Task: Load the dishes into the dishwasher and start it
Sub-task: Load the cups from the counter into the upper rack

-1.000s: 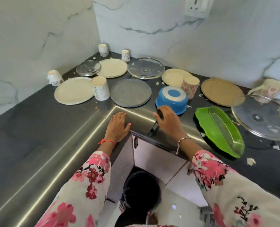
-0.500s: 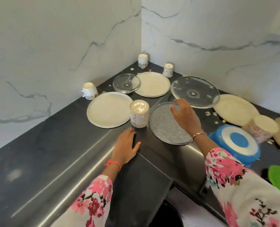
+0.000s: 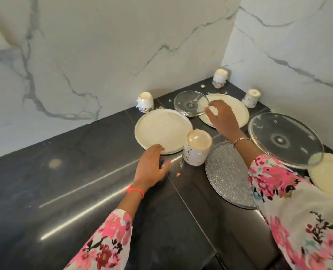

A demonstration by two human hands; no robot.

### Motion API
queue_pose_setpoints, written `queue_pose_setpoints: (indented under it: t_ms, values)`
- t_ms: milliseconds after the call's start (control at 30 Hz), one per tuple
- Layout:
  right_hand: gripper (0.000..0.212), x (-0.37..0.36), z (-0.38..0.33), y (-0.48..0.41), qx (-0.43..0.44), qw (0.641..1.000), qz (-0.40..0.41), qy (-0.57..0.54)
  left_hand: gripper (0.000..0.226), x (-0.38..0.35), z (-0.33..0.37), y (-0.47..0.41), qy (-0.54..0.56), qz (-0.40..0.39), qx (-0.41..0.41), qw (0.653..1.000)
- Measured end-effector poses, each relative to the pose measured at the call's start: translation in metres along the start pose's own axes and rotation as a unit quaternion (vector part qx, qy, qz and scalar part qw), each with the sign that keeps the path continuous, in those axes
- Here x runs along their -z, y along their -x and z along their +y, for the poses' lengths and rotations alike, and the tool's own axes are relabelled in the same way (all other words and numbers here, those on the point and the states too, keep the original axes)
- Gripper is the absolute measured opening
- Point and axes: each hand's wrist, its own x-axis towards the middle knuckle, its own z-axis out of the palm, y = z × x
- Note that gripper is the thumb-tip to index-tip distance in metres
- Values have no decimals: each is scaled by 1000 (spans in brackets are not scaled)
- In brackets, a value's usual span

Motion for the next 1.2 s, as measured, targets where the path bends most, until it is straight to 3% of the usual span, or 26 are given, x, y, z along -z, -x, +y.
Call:
queue_pose_setpoints:
  t_ms: [200,333,533,833,1033,1200]
  values:
    - [39,-36,-41,-55,48,992,-115,-29,61,33,-59,-43,-38,23,71,996]
    - [49,-73,-65,-87,63,980,-188,-9,50,40,-106,-73,-48,5,107,993]
    - [54,-133,-87,-128,82,962,-262,8,59,36,-153,-99,-102,-49,133,985]
    - [69,-187,-103,-150,84,946,-309,49,63,28,-163,-100,-142,-40,133,980]
    - [58,-200,-101,-149,76,955,-282,57,67,28,-165,-100,-125,-29,130,983]
    - [53,-196,-105,-148,87,963,-247,64,91,28,-164,-101,-138,-44,132,981]
